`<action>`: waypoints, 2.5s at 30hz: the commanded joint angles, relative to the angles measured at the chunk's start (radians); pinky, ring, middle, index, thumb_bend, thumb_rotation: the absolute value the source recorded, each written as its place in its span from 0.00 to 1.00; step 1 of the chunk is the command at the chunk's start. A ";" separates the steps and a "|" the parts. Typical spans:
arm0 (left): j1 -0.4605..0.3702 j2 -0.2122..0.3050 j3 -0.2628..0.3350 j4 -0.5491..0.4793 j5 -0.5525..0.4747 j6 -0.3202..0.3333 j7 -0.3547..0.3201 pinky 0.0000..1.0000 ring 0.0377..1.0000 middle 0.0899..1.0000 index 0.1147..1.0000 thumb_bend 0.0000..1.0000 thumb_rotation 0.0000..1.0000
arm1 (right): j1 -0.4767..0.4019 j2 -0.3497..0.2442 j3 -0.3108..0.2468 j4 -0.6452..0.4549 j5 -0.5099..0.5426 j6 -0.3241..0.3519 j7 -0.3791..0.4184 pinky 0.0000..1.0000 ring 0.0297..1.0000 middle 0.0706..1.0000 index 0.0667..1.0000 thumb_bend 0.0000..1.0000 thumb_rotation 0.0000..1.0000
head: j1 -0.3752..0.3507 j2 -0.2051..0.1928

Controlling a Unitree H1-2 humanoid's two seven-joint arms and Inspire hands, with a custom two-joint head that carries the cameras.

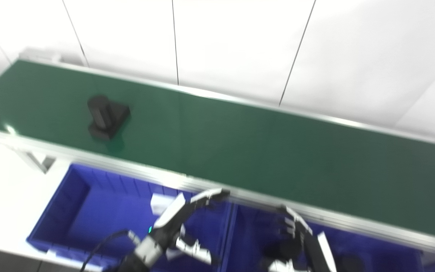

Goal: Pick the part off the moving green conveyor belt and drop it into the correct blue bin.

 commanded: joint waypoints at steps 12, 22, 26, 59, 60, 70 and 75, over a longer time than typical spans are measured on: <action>-0.054 0.026 -0.067 0.030 -0.024 -0.039 0.081 0.72 0.81 0.84 0.83 1.00 0.17 | -0.035 0.003 0.013 0.031 0.011 -0.055 -0.018 0.67 0.78 0.88 0.80 1.00 0.32 | -0.008 -0.051; -0.066 0.033 -0.092 0.038 -0.033 -0.039 0.112 0.73 0.81 0.85 0.83 1.00 0.18 | -0.049 0.003 0.023 -0.007 0.009 -0.055 -0.014 0.66 0.78 0.88 0.81 1.00 0.32 | -0.014 -0.042; -0.070 0.033 -0.097 0.039 -0.031 -0.039 0.120 0.73 0.81 0.85 0.83 1.00 0.18 | -0.067 0.008 0.028 -0.044 0.018 -0.055 0.004 0.66 0.78 0.88 0.81 1.00 0.33 | -0.014 -0.042; -0.096 0.033 -0.135 0.072 -0.022 -0.039 0.176 0.67 0.77 0.83 0.85 1.00 0.15 | -0.364 0.124 0.059 -0.107 -0.003 -0.054 0.052 0.67 0.78 0.89 0.83 1.00 0.33 | -0.010 -0.049; -0.097 0.034 -0.140 0.074 -0.023 -0.040 0.181 0.67 0.76 0.83 0.85 1.00 0.14 | -0.374 0.128 0.057 -0.106 -0.005 -0.055 0.050 0.67 0.77 0.88 0.82 1.00 0.32 | -0.010 -0.049; -0.102 0.032 -0.144 0.089 -0.037 -0.039 0.170 0.72 0.80 0.85 0.83 1.00 0.17 | -0.483 0.171 0.068 -0.008 0.003 -0.054 0.067 0.67 0.76 0.89 0.83 0.99 0.31 | -0.005 -0.056; -0.102 0.031 -0.148 0.090 -0.032 -0.039 0.180 0.72 0.80 0.84 0.83 1.00 0.16 | -0.547 0.201 0.075 0.090 0.004 -0.054 0.070 0.66 0.77 0.87 0.83 0.99 0.28 | -0.003 -0.057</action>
